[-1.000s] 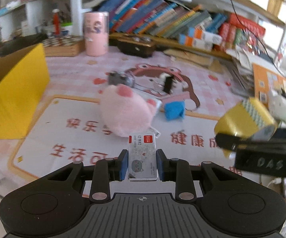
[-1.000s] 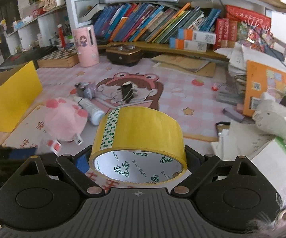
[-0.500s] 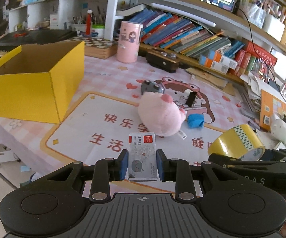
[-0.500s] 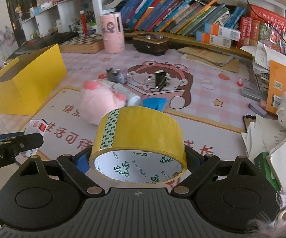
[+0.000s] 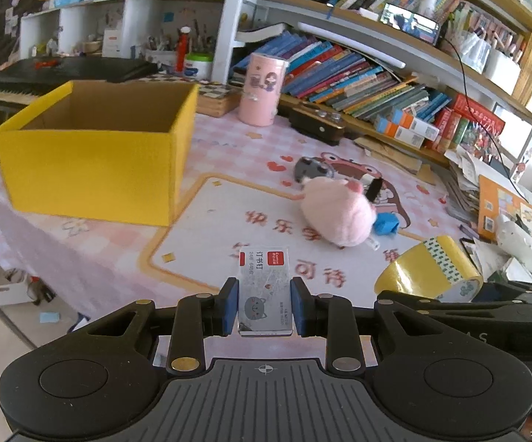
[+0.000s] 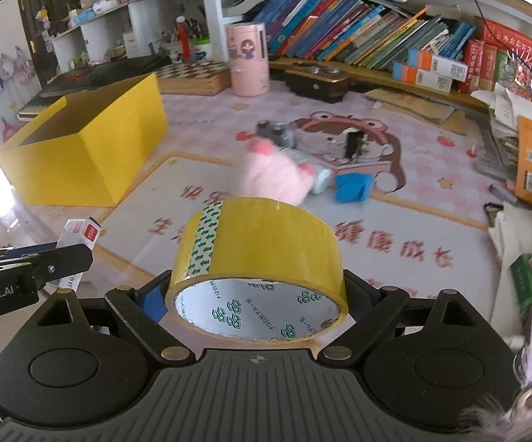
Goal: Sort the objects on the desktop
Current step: 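Carry the white box and tape roll in both tools toward the yellow box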
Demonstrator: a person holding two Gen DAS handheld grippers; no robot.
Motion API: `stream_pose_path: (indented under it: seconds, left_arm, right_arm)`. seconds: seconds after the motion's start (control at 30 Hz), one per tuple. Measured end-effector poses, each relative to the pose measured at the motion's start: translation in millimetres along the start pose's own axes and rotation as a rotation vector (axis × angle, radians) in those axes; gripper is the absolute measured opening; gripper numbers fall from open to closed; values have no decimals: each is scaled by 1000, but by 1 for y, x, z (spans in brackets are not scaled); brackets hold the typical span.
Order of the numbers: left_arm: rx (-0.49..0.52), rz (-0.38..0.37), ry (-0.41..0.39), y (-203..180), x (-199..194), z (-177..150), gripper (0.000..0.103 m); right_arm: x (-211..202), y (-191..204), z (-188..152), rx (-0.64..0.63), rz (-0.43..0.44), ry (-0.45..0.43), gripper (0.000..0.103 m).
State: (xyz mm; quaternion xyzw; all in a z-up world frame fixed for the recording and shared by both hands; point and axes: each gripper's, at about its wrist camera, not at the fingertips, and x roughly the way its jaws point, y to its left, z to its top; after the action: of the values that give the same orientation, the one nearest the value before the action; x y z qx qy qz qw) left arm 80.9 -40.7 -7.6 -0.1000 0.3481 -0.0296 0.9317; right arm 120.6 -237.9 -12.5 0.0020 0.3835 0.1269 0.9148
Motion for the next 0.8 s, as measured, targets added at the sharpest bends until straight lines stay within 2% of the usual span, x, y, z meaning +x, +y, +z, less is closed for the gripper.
stream_pose_path:
  seconds: [0.23,0.8]
  left_arm:
    - [-46,5,-10,49,-26,-7,28]
    - [-64,35,-8,141,-78,-27,28]
  right_arm:
    - [-6,58,-15,-40,21,26,91]
    - [-10,167,-47,-43,69,57,91]
